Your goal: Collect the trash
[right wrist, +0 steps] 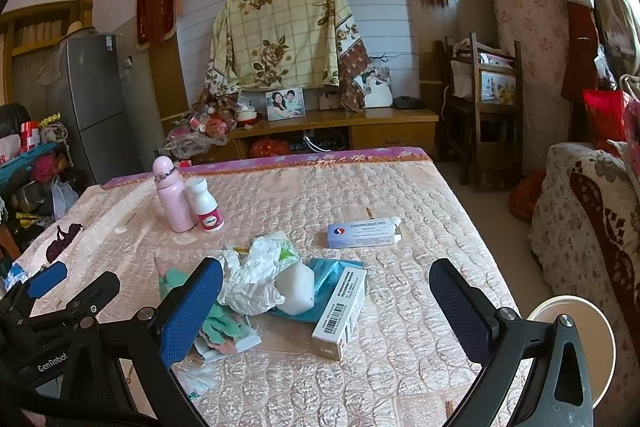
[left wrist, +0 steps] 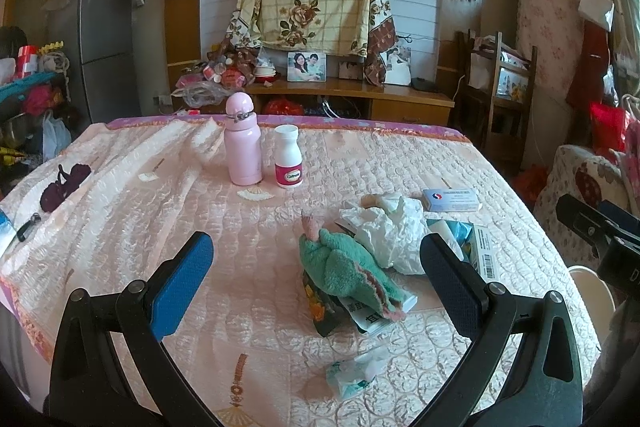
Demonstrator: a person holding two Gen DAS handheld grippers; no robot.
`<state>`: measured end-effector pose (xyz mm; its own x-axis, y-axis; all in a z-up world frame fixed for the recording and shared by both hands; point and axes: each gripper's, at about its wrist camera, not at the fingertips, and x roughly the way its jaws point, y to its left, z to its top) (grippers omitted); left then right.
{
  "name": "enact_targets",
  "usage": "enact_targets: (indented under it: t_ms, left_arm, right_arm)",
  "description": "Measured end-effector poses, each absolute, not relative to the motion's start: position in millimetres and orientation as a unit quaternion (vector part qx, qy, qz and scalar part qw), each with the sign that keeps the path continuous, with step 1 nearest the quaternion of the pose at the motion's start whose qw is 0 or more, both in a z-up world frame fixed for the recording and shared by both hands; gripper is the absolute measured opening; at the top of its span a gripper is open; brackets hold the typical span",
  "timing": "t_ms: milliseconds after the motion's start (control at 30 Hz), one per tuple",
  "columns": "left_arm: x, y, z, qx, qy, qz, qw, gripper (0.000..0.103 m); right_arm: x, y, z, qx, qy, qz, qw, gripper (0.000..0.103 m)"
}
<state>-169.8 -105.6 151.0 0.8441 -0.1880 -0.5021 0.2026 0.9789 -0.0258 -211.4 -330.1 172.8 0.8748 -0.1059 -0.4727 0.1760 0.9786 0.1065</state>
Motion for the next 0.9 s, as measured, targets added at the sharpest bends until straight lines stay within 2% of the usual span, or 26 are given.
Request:
enact_targets:
  t_ms: [900]
  left_arm:
    - [-169.6,-110.9,141.0,0.009,0.268,-0.101,0.958,0.103]
  right_arm:
    - [-206.2,-335.8,162.7,0.074,0.252,-0.081,0.961,0.102]
